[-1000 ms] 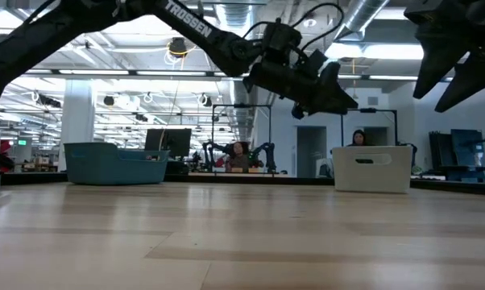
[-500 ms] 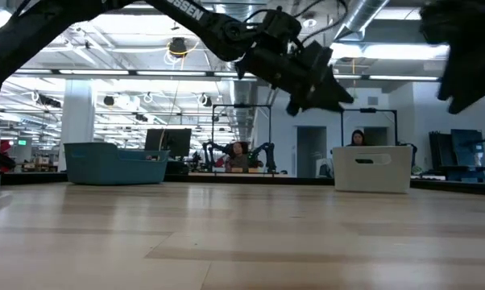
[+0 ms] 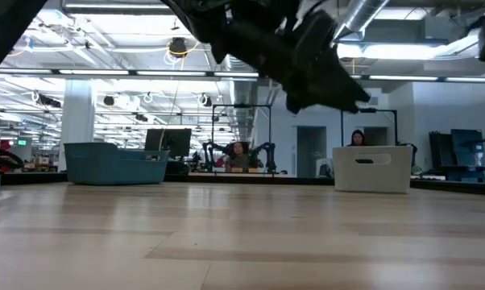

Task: Sort & place blocks by color
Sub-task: Put the light blue block into the gray bin

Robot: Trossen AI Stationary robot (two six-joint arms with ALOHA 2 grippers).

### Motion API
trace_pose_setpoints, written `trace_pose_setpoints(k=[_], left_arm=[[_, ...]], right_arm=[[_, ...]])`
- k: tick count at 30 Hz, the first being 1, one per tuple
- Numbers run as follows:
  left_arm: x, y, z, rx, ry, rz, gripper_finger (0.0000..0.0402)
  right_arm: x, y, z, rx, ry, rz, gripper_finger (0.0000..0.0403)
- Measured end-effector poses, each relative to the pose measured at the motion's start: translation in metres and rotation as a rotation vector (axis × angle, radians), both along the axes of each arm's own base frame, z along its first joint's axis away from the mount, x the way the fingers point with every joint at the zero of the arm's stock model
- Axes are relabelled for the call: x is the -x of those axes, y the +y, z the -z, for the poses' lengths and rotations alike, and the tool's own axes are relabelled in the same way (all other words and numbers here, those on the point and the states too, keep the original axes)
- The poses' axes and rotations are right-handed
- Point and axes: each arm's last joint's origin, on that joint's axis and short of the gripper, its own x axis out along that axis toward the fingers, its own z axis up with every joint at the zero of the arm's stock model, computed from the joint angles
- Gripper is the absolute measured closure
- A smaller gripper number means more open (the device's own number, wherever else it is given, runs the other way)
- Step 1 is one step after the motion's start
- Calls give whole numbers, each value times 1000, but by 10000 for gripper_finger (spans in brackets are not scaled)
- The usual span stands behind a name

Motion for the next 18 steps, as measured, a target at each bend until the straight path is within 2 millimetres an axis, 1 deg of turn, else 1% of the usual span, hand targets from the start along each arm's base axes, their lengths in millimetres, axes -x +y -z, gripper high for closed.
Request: trace_pose_setpoints(k=[4,9,12,14,18], left_arm=[[-2,-21,-3,4,-23,-2,207],[-1,-40,0,-23,-11,-57,207],[0,-44,1,-12,-5,-100,207],[0,-45,1,4,-5,-108,207],[0,-48,1,36,-1,-130,207]], right_arm=[[8,-1,3,128,50,-158,170],[7,-2,4,299,53,-438,163],[2,-6,4,402,58,-597,155],[-2,-11,4,449,67,-655,151],[-11,-20,8,461,92,-744,147]])
